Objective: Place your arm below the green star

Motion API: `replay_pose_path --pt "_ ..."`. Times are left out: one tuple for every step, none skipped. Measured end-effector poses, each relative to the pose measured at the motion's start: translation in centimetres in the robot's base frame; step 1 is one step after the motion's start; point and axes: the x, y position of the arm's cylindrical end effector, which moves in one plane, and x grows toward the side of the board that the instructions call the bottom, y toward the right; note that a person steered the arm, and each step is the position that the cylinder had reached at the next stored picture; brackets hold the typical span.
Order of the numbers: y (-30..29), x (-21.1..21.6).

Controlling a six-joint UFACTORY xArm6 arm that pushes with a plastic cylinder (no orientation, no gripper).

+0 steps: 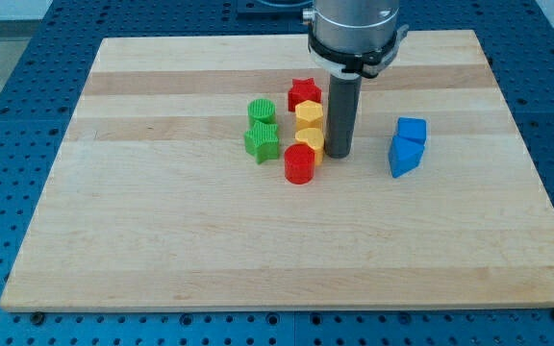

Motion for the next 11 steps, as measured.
replay_pose_path --pt "0.0 0.0" --pt "-0.4 0.0" --pt "-0.4 0.0" --pt "-0.4 0.0" --pt "-0.4 0.0" --pt "-0.3 2.3" --pt "-0.3 10.4" --pt "-0.3 12.0" --pt "-3.2 12.0" --pt "-8.2 10.1" --pt "-11.9 7.7"
